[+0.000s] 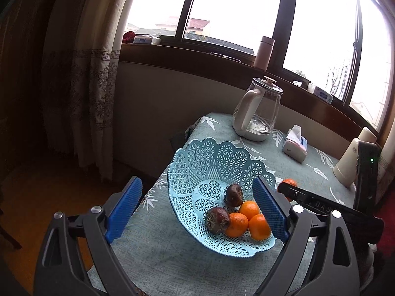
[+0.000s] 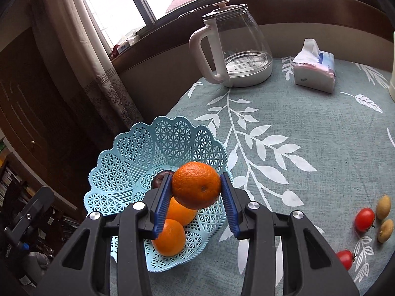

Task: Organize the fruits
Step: 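Carry the orange into the blue basket and open the right tool, then move the right tool to the pile and grasp a small brown round fruit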

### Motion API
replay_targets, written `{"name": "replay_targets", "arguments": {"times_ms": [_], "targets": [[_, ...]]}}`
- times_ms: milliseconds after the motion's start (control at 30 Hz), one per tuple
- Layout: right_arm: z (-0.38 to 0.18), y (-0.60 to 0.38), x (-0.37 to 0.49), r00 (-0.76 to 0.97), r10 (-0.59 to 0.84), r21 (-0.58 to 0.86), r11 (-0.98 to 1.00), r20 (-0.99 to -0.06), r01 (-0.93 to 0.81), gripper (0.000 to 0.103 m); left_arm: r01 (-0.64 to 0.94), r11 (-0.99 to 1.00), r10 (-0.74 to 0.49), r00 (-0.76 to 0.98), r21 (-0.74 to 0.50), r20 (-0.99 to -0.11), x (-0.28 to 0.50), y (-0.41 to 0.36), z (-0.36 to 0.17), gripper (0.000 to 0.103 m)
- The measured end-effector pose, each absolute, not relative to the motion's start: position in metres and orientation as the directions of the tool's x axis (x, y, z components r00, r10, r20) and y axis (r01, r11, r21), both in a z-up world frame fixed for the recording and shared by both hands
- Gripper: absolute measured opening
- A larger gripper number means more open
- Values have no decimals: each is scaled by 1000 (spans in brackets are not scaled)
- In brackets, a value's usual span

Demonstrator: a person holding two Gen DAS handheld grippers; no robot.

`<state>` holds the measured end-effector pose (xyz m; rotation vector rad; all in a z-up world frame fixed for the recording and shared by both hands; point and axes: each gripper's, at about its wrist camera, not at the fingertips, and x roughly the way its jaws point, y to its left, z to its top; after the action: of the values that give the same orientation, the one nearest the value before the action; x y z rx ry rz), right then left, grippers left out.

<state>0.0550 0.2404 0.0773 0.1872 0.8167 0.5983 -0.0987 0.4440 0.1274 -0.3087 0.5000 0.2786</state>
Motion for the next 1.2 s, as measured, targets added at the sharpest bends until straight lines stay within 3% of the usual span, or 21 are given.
{"name": "replay_targets", "arguments": {"times_ms": [900, 967, 1200], "targets": [[77, 188, 31, 586, 549, 436, 834, -596, -338, 43, -312, 922, 169, 858, -229, -485, -105, 434, 136, 93], [76, 183, 28, 592, 544, 438, 836, -594, -330, 43, -306, 923, 164, 861, -233, -481, -105, 433, 137, 98], [76, 160, 22, 619, 516, 434, 851, -592, -296, 44, -283, 931, 145, 866, -230, -479, -105, 423, 138, 98]]}}
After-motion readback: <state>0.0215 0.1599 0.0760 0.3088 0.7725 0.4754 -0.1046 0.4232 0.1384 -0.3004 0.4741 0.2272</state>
